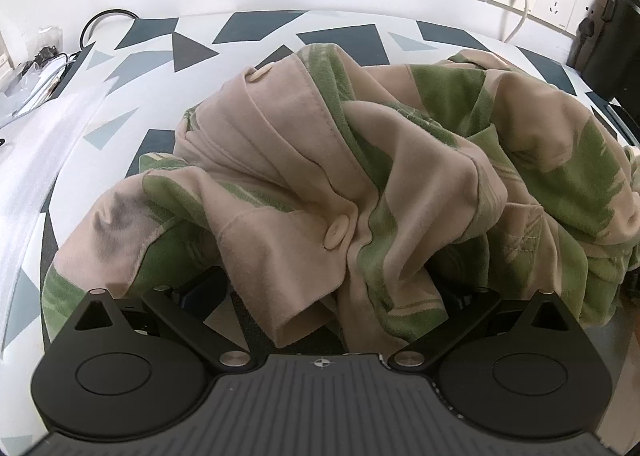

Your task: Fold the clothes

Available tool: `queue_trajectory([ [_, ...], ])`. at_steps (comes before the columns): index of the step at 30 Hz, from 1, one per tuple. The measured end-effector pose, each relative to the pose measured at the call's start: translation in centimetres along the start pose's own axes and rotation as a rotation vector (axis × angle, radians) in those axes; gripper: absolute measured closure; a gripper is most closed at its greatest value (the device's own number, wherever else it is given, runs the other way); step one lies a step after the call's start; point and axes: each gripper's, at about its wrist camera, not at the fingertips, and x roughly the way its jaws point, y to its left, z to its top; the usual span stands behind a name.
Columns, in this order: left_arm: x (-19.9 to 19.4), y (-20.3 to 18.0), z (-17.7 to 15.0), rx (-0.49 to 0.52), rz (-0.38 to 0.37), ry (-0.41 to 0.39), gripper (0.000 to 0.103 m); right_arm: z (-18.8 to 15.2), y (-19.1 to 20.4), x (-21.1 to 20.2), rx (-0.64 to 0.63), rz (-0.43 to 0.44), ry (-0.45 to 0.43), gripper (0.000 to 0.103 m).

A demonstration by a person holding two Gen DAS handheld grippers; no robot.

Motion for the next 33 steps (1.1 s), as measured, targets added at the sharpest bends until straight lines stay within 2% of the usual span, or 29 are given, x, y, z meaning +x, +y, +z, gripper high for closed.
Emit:
queue_trajectory([
  [12, -1.1, 1.5, -1.2, 0.010, -0.073, -0.008, 0.000, -0.4, -0.5, -0.8, 0.003, 0.023, 0.008, 0.001],
  [19, -0.7, 1.5, -0.4, 0.067, -0.104, 0.024, 0.000, -0.7, -0.2, -2.5, -0.001, 0.003, 0.012, 0.001],
  [25, -0.5, 1.8, -0.2, 0.109, -0.140, 0.027, 0.000, -0.7, 1.2, -4.8, 0.012, -0.021, -0.033, 0.001],
  [33, -0.9, 3.7, -0.3, 0.151, -0.234, 0.025, 0.000, 1.2, 3.1, -8.8, 0.044, -0.065, -0.181, 0.001],
])
